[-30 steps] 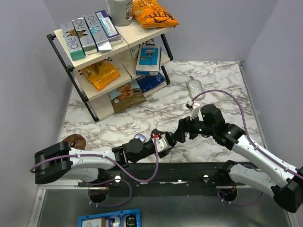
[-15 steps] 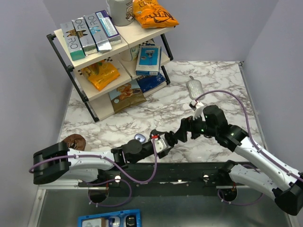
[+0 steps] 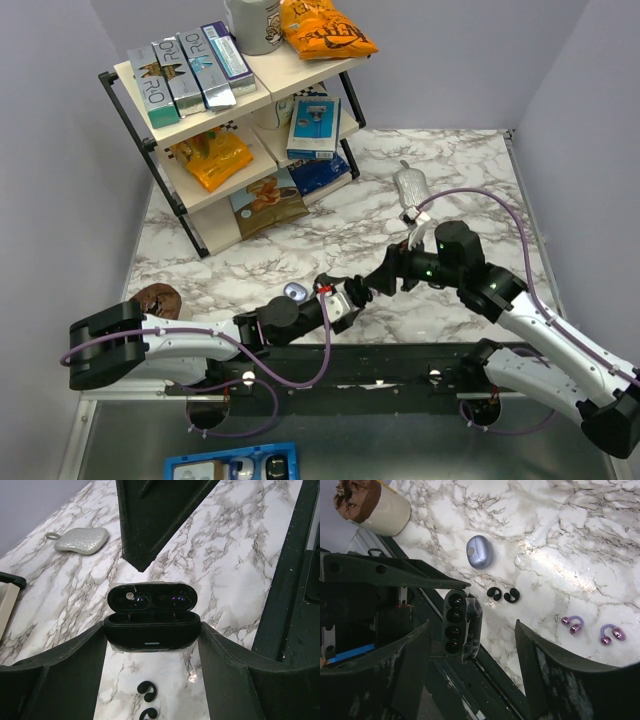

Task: Insert the wireless bluetooth earbuds into the charging case
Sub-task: Open the charging case, then adjust the charging case.

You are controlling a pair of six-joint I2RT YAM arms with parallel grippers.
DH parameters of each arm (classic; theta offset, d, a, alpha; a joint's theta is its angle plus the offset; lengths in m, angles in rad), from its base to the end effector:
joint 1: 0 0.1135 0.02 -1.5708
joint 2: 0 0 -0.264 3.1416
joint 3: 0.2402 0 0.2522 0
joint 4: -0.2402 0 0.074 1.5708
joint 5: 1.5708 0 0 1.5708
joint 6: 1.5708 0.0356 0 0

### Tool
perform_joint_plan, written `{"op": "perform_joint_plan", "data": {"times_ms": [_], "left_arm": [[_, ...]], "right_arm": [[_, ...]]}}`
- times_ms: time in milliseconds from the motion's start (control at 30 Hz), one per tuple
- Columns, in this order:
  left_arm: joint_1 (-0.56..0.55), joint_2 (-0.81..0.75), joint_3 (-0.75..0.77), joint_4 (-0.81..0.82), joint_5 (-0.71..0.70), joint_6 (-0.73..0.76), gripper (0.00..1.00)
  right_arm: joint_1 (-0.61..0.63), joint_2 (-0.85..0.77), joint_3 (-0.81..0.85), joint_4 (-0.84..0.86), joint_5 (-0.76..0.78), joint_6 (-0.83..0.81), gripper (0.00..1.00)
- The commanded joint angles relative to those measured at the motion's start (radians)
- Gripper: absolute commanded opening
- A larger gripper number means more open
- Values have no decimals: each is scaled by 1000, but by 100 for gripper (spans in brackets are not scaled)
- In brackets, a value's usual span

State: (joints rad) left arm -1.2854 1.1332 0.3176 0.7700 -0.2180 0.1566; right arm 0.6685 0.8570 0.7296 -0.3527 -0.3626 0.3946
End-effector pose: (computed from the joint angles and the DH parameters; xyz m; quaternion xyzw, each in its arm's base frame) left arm 0.0717 -0.2170 0.2104 0.4180 0.5895 -0.3009 0.6223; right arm 0.1436 0.1295 0.2919 -0.2075 0.8203 0.3915 0.3617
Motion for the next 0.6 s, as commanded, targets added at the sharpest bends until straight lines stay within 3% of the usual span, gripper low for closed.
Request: {"op": "perform_joint_plan", "data": {"times_ms": [0, 467, 567], "left_arm": [[-11, -1, 18, 49, -24, -2, 0], [-15, -1, 40, 45, -21, 0, 0], [-17, 2, 46, 41, -21, 1, 0]], "right_arm": [[5, 17, -29, 46, -41, 30, 72], [6, 74, -35, 67, -70, 17, 63], [6, 83, -38, 77, -76, 15, 54]]}}
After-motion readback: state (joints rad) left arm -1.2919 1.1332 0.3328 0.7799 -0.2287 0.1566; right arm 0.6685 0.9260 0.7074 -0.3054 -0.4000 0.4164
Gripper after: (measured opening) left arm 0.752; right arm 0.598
